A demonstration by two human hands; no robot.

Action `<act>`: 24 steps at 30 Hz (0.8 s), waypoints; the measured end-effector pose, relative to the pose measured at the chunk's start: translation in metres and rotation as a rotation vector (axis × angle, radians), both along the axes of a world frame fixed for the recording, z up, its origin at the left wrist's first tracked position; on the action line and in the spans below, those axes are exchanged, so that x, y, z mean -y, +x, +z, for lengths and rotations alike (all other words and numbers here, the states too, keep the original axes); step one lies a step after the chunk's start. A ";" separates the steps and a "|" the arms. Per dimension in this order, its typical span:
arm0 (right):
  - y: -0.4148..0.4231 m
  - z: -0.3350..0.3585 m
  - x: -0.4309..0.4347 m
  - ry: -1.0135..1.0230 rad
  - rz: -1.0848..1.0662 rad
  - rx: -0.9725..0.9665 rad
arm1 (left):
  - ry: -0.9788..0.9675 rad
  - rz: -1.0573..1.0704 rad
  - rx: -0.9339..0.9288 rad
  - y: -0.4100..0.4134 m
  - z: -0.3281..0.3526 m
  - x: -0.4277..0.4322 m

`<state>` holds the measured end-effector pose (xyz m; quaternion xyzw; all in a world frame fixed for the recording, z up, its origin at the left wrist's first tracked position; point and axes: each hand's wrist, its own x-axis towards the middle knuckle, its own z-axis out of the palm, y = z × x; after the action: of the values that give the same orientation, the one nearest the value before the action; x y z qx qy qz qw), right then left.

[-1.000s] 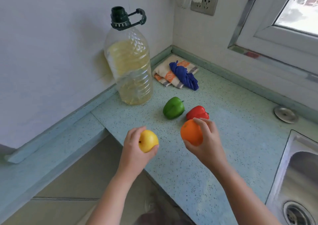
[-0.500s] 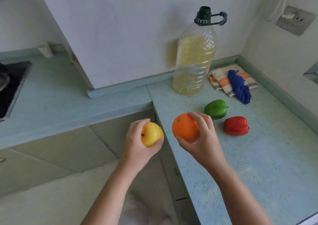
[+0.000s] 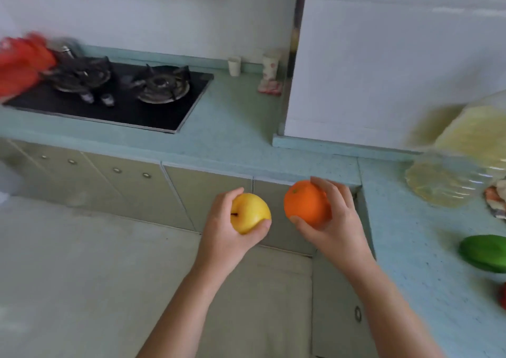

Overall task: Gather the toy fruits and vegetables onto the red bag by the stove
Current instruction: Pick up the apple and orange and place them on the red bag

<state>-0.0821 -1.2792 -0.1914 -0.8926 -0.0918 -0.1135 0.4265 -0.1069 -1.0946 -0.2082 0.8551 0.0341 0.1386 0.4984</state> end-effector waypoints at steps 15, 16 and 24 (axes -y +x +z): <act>0.005 -0.003 -0.352 -0.022 0.519 -0.058 | -0.138 0.455 -0.089 -0.069 -0.014 -0.324; 0.005 -0.003 -0.372 -0.019 0.543 -0.061 | -0.141 0.478 -0.094 -0.074 -0.015 -0.342; 0.015 -0.011 -0.494 -0.021 0.689 -0.109 | -0.134 0.642 -0.106 -0.088 -0.019 -0.440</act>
<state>-0.0667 -0.7849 -0.2027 -0.8182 -0.3660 0.0860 0.4350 -0.1945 -0.6548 -0.2273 0.7720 0.3368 0.2415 0.4820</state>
